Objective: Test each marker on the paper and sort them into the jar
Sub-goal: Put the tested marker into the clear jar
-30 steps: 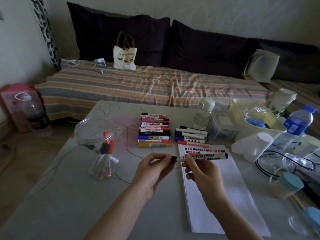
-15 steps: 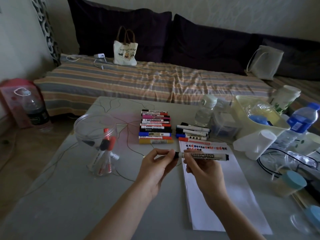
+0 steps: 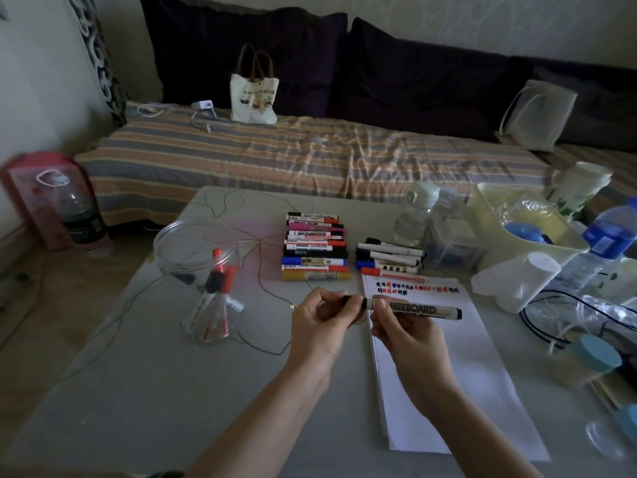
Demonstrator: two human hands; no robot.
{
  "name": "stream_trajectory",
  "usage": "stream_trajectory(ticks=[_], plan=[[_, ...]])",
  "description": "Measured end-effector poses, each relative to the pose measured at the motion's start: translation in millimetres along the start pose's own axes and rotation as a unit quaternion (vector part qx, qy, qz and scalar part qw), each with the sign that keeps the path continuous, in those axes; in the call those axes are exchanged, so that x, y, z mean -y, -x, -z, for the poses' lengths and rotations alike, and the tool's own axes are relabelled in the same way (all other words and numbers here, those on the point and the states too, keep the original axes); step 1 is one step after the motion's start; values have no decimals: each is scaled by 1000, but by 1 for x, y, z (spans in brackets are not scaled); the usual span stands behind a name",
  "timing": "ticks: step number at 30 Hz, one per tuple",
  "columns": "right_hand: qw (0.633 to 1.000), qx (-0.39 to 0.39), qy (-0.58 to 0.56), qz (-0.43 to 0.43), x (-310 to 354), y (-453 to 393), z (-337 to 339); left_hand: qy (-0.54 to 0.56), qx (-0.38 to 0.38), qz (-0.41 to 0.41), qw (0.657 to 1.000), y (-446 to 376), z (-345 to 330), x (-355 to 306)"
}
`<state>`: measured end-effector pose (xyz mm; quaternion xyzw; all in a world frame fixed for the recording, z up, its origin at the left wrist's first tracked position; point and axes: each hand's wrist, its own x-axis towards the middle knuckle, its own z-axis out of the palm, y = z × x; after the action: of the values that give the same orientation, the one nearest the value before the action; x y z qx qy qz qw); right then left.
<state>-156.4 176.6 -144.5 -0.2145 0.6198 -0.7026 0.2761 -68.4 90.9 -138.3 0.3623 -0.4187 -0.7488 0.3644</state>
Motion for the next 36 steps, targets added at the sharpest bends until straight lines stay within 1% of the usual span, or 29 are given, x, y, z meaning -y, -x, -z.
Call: stream_trajectory(ticks=[3, 6, 8, 9, 11, 13, 16, 19, 23, 28, 33, 34, 36], plan=[[998, 35, -45, -22, 1, 1, -3, -13, 6, -8, 1000, -3, 3, 0], [988, 67, -115, -76, 11, -1, -2, 37, 31, -9, 999, -5, 8, -6], [981, 45, -157, -105, 17, -3, 5, 65, 18, -27, 997, -10, 18, -12], [981, 30, -159, -111, 18, -3, 9, 62, 5, -42, 997, -12, 23, -15], [986, 33, -124, -107, 17, 0, 14, 42, -9, -79, 996, -13, 32, -22], [990, 72, -76, -97, 12, 6, 12, 28, -18, -121, 992, -8, 38, -30], [990, 121, 45, -63, 11, 17, -3, -26, -33, -188, 981, 4, 49, -47], [983, 134, 129, -6, 11, 23, -26, -74, -49, -241, 966, 14, 63, -66], [965, 134, 216, 65, 11, 25, -72, -117, -96, -294, 944, 23, 79, -93], [946, 131, 269, 121, 27, 26, -124, -123, -142, -333, 924, 26, 98, -136], [936, 108, 292, 162, 43, 24, -134, -119, -226, -381, 889, 9, 120, -189], [933, 106, 301, 164, 42, 24, -132, -129, -241, -391, 879, 6, 122, -194], [929, 103, 317, 162, 38, 24, -126, -190, -253, -395, 863, 0, 124, -191]])
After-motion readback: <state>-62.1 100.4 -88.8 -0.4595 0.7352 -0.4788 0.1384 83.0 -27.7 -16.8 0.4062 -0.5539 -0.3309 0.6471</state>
